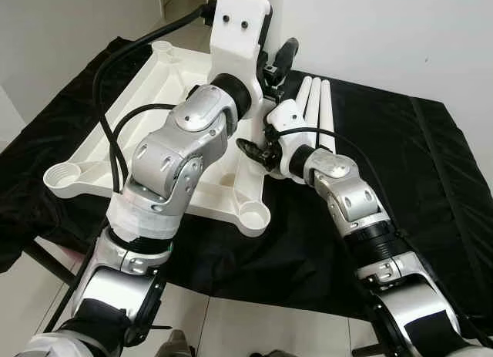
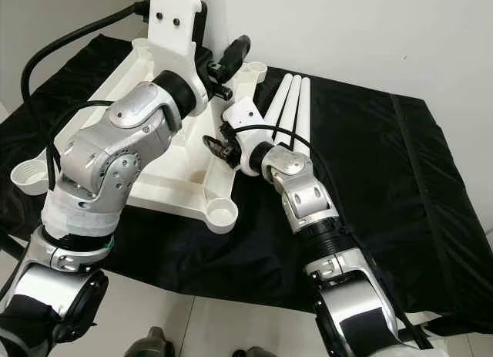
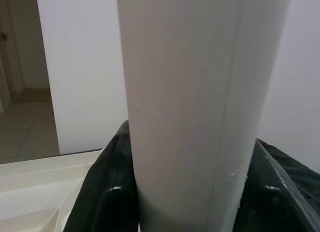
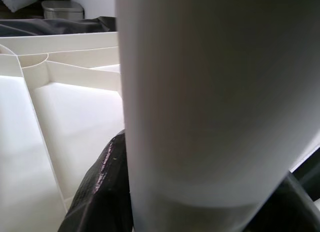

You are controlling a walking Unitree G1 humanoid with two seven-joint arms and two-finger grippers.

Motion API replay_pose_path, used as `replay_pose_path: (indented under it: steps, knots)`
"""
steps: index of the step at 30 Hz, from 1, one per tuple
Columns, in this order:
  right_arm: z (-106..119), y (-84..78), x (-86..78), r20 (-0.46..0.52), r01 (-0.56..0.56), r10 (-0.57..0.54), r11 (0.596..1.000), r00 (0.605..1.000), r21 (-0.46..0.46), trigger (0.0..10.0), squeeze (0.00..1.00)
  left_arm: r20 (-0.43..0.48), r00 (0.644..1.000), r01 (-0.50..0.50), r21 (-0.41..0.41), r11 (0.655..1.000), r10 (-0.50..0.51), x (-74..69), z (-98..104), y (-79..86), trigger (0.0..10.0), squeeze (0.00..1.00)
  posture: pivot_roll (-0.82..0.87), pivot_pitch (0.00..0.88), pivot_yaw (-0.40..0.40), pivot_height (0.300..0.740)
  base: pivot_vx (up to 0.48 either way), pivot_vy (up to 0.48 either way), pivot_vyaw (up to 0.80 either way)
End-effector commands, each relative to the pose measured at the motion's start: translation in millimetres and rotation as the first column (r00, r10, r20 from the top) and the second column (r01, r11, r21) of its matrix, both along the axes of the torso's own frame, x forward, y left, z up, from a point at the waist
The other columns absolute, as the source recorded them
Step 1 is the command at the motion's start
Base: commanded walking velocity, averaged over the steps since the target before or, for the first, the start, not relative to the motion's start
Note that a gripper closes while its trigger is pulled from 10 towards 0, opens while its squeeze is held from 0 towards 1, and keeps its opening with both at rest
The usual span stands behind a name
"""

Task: Building children table

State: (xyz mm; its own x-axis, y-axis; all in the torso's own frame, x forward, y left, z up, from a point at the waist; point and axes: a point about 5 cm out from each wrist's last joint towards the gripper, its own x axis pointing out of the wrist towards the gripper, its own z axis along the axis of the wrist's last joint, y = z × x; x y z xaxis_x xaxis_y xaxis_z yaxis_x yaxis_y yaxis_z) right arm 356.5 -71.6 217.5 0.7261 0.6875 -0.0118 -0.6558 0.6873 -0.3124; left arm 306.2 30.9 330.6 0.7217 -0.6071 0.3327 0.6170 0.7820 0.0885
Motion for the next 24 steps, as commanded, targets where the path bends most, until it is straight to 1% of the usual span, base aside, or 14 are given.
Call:
replay_pose_path:
  steps: [1, 2, 3, 7, 8, 9, 10, 16, 17, 18, 19, 22, 23, 24]
  knots:
    - [7, -1.4, 3.7, 0.008, 0.034, -0.034, 0.999, 0.999, 0.030, 10.0, 0.00, 0.018, 0.999, 0.052, -0.025, 0.998, -0.051, -6.3, 3, -5.2, 10.0, 0.00, 0.19, 0.000, -0.092, 0.740, 0.000, 0.000, 0.00]
    - [7, -1.4, 3.7, 0.008, 0.034, -0.034, 0.999, 0.999, 0.030, 10.0, 0.00, 0.018, 0.999, 0.052, -0.025, 0.998, -0.051, -6.3, 3, -5.2, 10.0, 0.00, 0.19, 0.000, -0.092, 0.740, 0.000, 0.000, 0.00]
    - [9, -0.6, 3.8, 0.011, 0.037, -0.037, 0.999, 0.999, 0.037, 10.0, 0.00, 0.009, 0.998, 0.064, -0.051, 0.997, -0.063, -6.1, 3, -3.3, 10.0, 1.00, 0.19, 0.000, -0.089, 0.740, 0.000, 0.000, 0.00]
    - [10, 0.4, 4.0, 0.014, 0.040, -0.040, 0.998, 0.999, 0.047, 10.0, 0.00, -0.002, 0.997, 0.076, -0.080, 0.994, -0.076, -5.8, 3, -1.2, 10.0, 1.00, 0.19, 0.000, -0.089, 0.740, 0.000, 0.000, 0.00]
    - [11, 0.4, 4.4, 0.011, 0.057, -0.058, 0.996, 0.998, 0.071, 10.0, 0.00, -0.014, 0.997, 0.076, -0.123, 0.990, -0.079, -5.2, 5, 2.7, 10.0, 1.00, 0.19, 0.000, -0.085, 0.740, 0.000, 0.000, 0.00]
    - [11, -0.4, 4.9, 0.004, 0.089, -0.090, 0.989, 0.996, 0.115, 10.0, 0.00, -0.029, 0.997, 0.067, -0.188, 0.980, -0.074, -3.2, 8, 11.3, 10.0, 1.00, 0.19, 0.000, -0.084, 0.740, 0.000, 0.000, 0.00]
    - [11, -0.7, 4.9, 0.002, 0.097, -0.098, 0.987, 0.995, 0.125, 10.0, 0.00, -0.032, 0.997, 0.065, -0.203, 0.977, -0.073, -2.8, 8, 13.4, 10.0, 1.00, 0.19, 0.000, -0.084, 0.740, 0.000, 0.000, 0.00]
    - [11, -2.6, 4.9, 0.011, 0.129, -0.132, 0.981, 0.991, 0.148, 10.0, 0.00, -0.038, 0.999, 0.029, -0.224, 0.974, -0.038, -0.6, 9, 19.8, 10.0, 1.00, 0.19, 0.000, -0.083, 0.740, 0.000, 0.000, 0.00]
    - [10, -7.3, 5.4, -0.003, 0.169, -0.171, 0.970, 0.985, 0.176, 10.0, 0.00, -0.057, 0.998, 0.009, -0.256, 0.967, -0.024, 1.5, 9, 28.4, 10.0, 0.00, 0.19, 0.007, -0.078, 0.740, 0.000, 0.000, 0.00]
    - [8, -10.7, 5.8, -0.014, 0.196, -0.197, 0.961, 0.980, 0.194, 10.0, 0.00, -0.070, 0.997, -0.003, -0.279, 0.960, -0.017, 2.8, 8, 34.4, 10.0, 0.00, 0.19, 0.007, -0.078, 0.740, 0.000, 0.000, 0.00]
    - [8, -10.7, 5.8, -0.014, 0.196, -0.197, 0.961, 0.980, 0.194, 10.0, 0.00, -0.070, 0.997, -0.003, -0.279, 0.960, -0.017, 2.8, 8, 34.4, 10.0, 0.00, 0.19, 0.007, -0.078, 0.740, 0.000, 0.000, 0.00]
    - [3, -22.8, 4.2, -0.049, 0.293, -0.290, 0.918, 0.956, 0.266, 10.0, 0.00, -0.150, 0.983, -0.140, -0.268, 0.953, 0.102, 11.0, -15, 57.0, 10.0, 0.00, 0.18, 0.028, -0.075, 0.740, 0.000, 0.000, 0.00]
    - [3, -22.8, 4.2, -0.049, 0.293, -0.290, 0.918, 0.956, 0.266, 10.0, 0.00, -0.150, 0.983, -0.140, -0.268, 0.953, 0.102, 11.0, -15, 57.0, 10.0, 0.00, 0.18, 0.028, -0.075, 0.740, 0.000, 0.000, 0.00]
    - [1, -25.4, 2.7, -0.062, 0.311, -0.307, 0.906, 0.950, 0.286, 10.0, 0.00, -0.177, 0.975, -0.176, -0.259, 0.950, 0.132, 12.1, -23, 62.0, 10.0, 0.00, 0.18, 0.035, -0.073, 0.740, 0.000, 0.000, 0.00]
